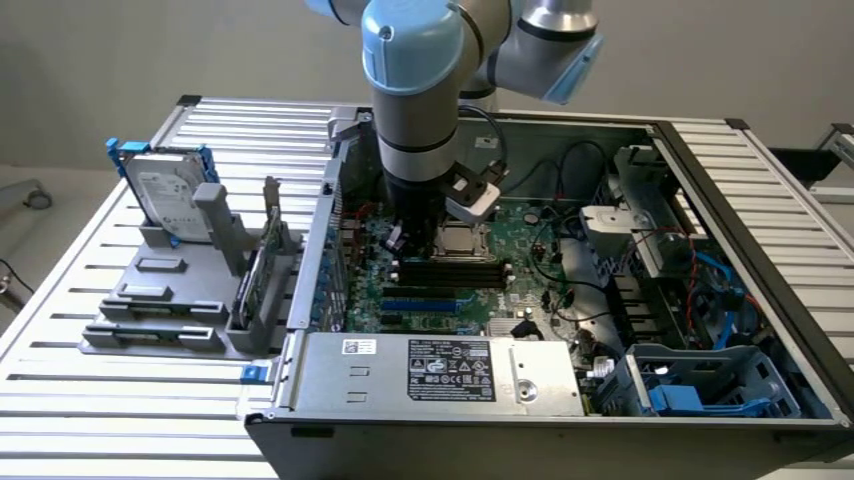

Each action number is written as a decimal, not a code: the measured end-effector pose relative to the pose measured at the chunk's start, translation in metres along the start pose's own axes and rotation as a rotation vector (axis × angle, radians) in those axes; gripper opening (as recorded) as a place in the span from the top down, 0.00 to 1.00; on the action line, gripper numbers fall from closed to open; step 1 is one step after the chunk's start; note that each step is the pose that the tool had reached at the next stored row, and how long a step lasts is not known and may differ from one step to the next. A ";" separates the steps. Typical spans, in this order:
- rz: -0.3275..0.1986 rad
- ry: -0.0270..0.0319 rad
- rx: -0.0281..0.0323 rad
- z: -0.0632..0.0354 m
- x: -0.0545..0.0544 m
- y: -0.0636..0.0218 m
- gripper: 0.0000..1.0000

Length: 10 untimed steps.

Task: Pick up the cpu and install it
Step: 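Install the first cpu locking lever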

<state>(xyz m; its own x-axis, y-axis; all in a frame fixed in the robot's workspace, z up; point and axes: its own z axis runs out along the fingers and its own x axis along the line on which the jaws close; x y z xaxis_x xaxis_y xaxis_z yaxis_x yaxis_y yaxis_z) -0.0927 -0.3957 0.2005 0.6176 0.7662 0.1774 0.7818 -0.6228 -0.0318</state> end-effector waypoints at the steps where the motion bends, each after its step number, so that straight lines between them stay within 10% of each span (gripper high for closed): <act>1: 0.000 0.0000 0.0000 0.0000 0.000 0.0000 0.89; 10: 0.000 0.0004 0.0000 -0.0098 0.002 -0.0003 0.89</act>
<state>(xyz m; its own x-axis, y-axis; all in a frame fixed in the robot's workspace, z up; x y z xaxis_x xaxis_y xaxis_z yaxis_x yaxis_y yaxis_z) -0.0928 -0.3958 0.2105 0.6176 0.7661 0.1779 0.7817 -0.6228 -0.0319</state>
